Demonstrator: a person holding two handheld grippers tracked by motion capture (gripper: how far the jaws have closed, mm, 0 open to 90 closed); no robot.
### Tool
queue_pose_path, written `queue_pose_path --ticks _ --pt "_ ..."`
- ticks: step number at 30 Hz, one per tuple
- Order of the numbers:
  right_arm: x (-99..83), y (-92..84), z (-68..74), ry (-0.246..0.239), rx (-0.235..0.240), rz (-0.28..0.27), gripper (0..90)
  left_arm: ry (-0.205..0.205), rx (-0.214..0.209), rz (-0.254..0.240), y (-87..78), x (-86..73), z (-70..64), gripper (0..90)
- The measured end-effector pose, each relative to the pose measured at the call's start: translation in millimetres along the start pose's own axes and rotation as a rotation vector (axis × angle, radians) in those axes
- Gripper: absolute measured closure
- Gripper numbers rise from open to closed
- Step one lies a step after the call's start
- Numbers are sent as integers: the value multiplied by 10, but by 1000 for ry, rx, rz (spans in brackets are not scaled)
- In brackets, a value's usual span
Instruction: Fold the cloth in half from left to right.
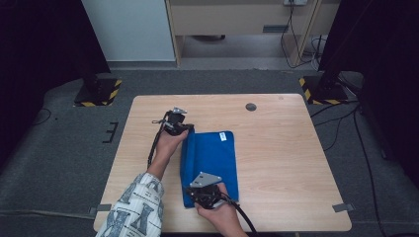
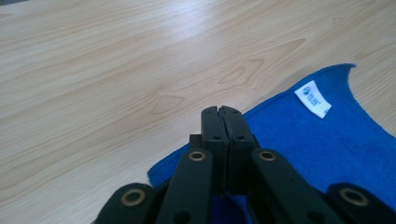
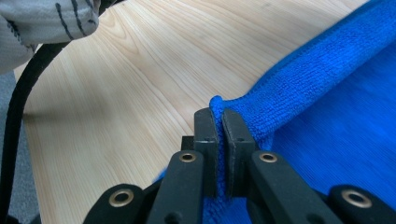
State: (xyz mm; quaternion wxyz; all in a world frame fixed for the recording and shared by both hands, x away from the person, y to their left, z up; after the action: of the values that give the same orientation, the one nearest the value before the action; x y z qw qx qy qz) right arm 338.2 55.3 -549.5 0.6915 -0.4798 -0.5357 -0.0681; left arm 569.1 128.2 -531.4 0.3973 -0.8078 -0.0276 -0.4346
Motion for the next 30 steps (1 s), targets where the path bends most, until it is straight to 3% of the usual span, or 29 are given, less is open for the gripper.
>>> queue_pose_path --ticks 12,17,21,30 --pt "-214 -237 -276 2 -37 24 859 0 -24 -1 329 102 -284 886" --pt "-296 -289 -359 6 -46 32 859 13 -24 1 404 156 -383 885" --pt "-335 -322 -418 14 -48 32 858 -5 -32 -14 448 197 -429 885" --pt "-369 -479 -558 12 -64 29 853 15 -40 -11 572 300 -598 884"
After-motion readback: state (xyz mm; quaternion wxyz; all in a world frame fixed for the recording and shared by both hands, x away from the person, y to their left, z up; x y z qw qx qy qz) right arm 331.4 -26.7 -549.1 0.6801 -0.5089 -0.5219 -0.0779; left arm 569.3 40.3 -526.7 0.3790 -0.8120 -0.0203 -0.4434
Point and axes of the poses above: each handheld gripper's, and its own axes: y roughly forward along the jaws, x roughly out of its top, z roughly to its left, the point moved 7 cm from there along y, roughly forward along the jaws, and after that the axes turned 15 degrees about -x, right-handed, at the moved point
